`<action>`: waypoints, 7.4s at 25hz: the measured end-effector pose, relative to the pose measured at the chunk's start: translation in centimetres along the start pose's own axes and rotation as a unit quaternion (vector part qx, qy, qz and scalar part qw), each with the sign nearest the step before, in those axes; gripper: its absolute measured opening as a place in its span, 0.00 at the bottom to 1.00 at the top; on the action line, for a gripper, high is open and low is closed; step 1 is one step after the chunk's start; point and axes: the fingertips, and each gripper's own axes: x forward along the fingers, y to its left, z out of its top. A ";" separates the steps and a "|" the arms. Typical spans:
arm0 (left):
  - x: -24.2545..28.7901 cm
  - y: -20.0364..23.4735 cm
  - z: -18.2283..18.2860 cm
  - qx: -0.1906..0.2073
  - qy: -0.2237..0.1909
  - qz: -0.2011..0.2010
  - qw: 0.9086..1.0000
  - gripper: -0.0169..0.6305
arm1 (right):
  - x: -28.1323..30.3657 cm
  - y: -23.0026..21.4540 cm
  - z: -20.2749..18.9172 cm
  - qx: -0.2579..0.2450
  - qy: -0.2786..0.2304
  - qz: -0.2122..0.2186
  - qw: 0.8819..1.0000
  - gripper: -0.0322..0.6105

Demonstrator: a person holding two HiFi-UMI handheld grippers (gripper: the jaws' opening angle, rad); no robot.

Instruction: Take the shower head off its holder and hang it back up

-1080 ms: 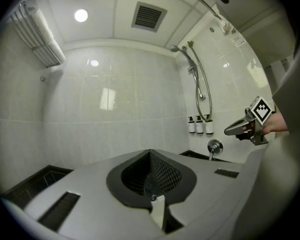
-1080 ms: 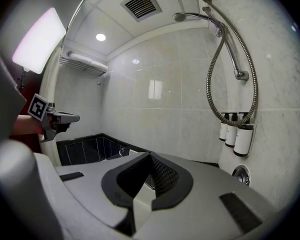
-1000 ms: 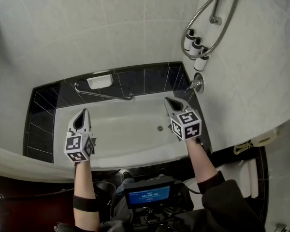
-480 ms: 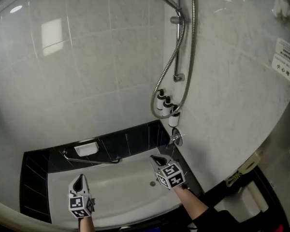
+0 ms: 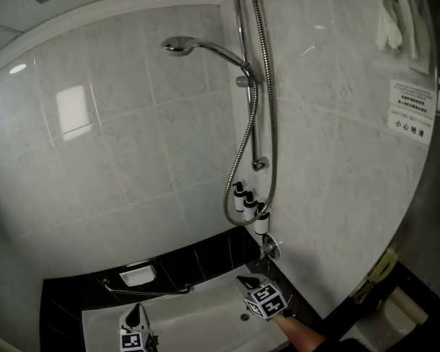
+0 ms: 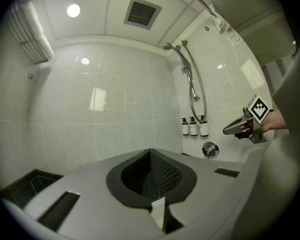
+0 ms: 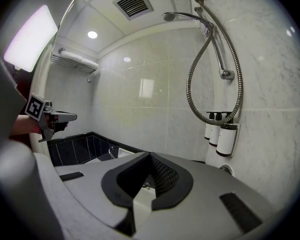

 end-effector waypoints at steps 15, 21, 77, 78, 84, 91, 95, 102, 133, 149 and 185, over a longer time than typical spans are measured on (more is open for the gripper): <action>12.0 -6.6 32.5 0.297 -0.169 -0.065 0.937 0.43 | 0.2 -3.4 6.1 -0.015 -0.033 -0.002 0.999 0.08; 14.9 -13.6 44.1 0.428 -0.211 -0.064 0.876 0.54 | 0.3 -4.7 9.3 -0.044 -0.046 0.006 0.998 0.08; 28.6 -30.1 66.1 0.887 -0.144 0.192 0.394 0.22 | -0.2 -11.1 7.3 -0.016 -0.049 0.007 0.999 0.08; 28.3 -29.6 66.1 0.886 -0.141 0.191 0.399 0.22 | -0.1 -10.8 7.4 -0.018 -0.050 0.009 0.999 0.08; 27.0 -26.1 67.8 0.868 -0.142 0.215 0.425 0.22 | 0.5 -9.4 7.6 -0.025 -0.049 0.021 0.998 0.08; 25.1 -21.9 66.7 0.842 -0.136 0.204 0.481 0.22 | 0.8 -8.4 7.9 -0.025 -0.050 0.026 0.998 0.08; 23.6 -18.6 63.7 0.818 -0.109 0.176 0.537 0.22 | 0.8 -8.0 7.7 -0.020 -0.049 0.025 0.998 0.08; 21.8 -12.7 58.4 0.753 -0.099 0.147 0.634 0.22 | 0.8 -7.7 7.6 -0.015 -0.051 0.018 0.998 0.09; 12.8 5.8 13.4 0.207 0.008 0.045 0.977 0.22 | 1.6 -1.2 3.3 0.005 -0.019 0.008 1.000 0.08; 17.3 2.9 -14.1 0.081 0.111 0.023 0.990 0.22 | 8.5 -0.8 -12.0 0.065 0.056 0.004 0.996 0.08; 35.4 -32.7 -66.9 0.068 0.246 -0.241 0.936 0.21 | 21.2 -5.3 -62.1 0.147 0.242 -0.042 0.958 0.08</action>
